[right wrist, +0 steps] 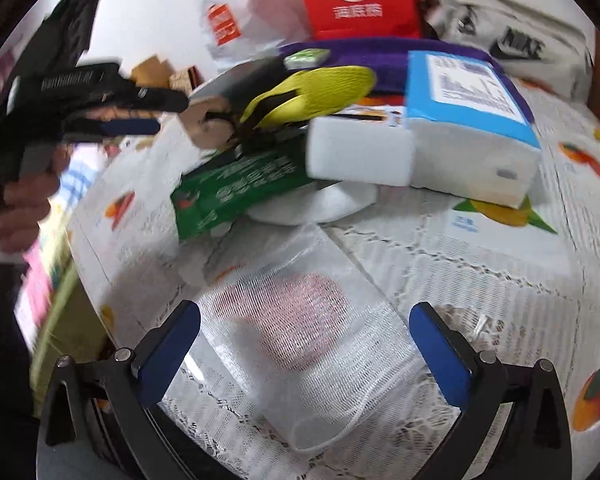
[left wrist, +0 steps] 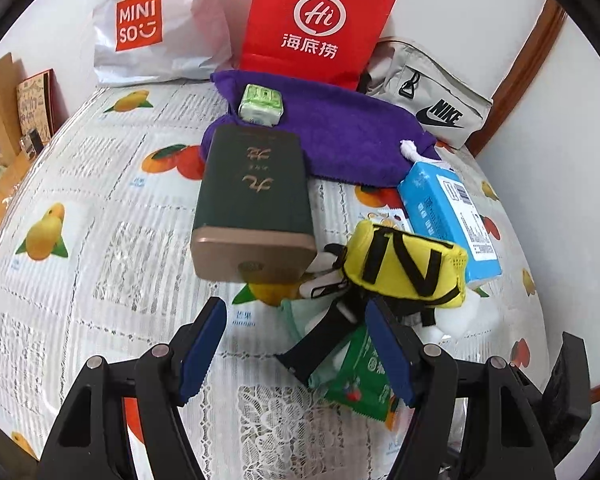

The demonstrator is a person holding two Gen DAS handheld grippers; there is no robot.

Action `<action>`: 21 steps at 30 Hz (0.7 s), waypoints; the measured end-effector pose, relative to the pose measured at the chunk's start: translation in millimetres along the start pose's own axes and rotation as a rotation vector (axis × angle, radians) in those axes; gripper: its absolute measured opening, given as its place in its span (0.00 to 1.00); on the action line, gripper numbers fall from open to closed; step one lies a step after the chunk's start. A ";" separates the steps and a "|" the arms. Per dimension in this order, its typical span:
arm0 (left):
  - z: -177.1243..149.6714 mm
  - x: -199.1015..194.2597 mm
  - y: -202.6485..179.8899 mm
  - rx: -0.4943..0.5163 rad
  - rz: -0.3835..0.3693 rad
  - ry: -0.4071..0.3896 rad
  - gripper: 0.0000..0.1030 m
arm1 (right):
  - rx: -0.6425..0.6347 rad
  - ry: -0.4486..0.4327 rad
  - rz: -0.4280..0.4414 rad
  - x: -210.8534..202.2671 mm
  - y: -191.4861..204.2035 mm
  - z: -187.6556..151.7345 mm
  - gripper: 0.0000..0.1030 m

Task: Organize soft objects
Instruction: 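Grasp the white mesh bag with the right tool while the left tool grasps the yellow pouch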

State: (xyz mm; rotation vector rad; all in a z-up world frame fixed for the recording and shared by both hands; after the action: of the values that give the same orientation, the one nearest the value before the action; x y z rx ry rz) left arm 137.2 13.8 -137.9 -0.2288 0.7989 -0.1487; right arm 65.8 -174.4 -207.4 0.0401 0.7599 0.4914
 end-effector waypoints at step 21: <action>-3.0 16.4 -88.4 0.220 -0.181 -0.029 0.69 | -0.110 -0.070 -0.133 -3.8 8.8 -8.2 0.72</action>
State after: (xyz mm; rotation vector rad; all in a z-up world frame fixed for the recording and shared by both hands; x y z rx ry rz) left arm 142.3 -75.5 -128.5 -0.0949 0.7263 -0.4005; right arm 54.3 -169.5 -209.0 -0.0945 0.6617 0.4021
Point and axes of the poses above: each gripper's, at about its wrist camera, not at the fingertips, and x roughly the way its jaws point, y to its left, z to its top, the point moved 3 cm from there along x, roughly the way its jaws point, and after that the axes turned 11 degrees about -y, right-handed, at the moved point
